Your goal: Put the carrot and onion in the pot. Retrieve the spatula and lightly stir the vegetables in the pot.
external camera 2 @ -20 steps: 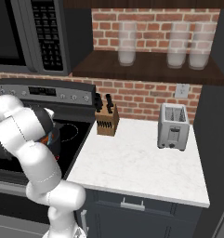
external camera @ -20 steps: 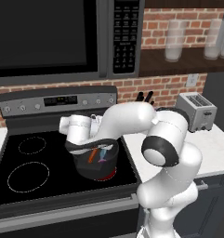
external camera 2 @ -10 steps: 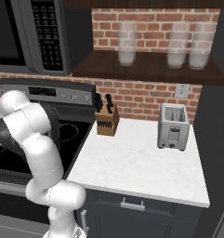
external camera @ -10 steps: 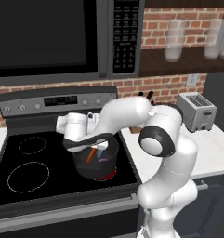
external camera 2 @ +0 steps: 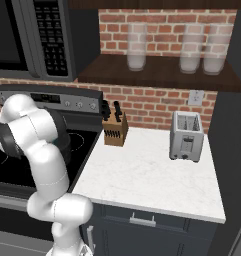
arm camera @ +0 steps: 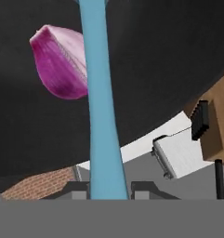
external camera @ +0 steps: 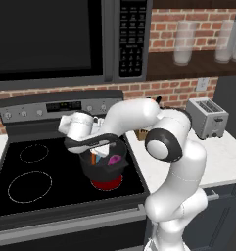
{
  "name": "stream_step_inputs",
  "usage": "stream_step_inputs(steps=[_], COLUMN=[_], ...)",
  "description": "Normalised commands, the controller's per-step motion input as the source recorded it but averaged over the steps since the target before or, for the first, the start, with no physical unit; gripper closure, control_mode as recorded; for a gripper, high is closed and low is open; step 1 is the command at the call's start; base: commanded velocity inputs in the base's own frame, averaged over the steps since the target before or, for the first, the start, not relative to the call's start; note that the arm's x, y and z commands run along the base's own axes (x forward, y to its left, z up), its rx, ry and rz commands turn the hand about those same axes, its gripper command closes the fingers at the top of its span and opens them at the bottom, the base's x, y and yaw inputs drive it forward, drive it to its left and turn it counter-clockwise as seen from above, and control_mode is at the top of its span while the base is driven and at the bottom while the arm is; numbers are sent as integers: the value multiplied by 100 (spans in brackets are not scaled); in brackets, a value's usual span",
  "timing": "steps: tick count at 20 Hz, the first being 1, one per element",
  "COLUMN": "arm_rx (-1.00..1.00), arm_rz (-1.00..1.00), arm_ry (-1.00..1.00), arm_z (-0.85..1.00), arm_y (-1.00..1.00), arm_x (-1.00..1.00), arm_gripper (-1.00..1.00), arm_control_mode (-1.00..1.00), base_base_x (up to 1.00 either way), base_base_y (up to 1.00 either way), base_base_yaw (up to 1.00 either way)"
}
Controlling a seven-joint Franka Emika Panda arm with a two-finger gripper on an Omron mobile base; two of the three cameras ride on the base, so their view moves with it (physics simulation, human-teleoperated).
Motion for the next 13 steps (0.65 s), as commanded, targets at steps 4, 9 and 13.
stream_step_inputs(steps=[4,9,13], arm_rx=[13,3,0], arm_rz=[-7,-8,-5], arm_ry=[-5,0,0], arm_z=[0,0,21], arm_y=[0,0,0], arm_x=[-15,-38,-48], arm_gripper=[100,100,100], arm_control_mode=[-100,-100,-100], base_base_x=[0,0,0], base_base_y=[0,0,0], base_base_yaw=[0,0,0])
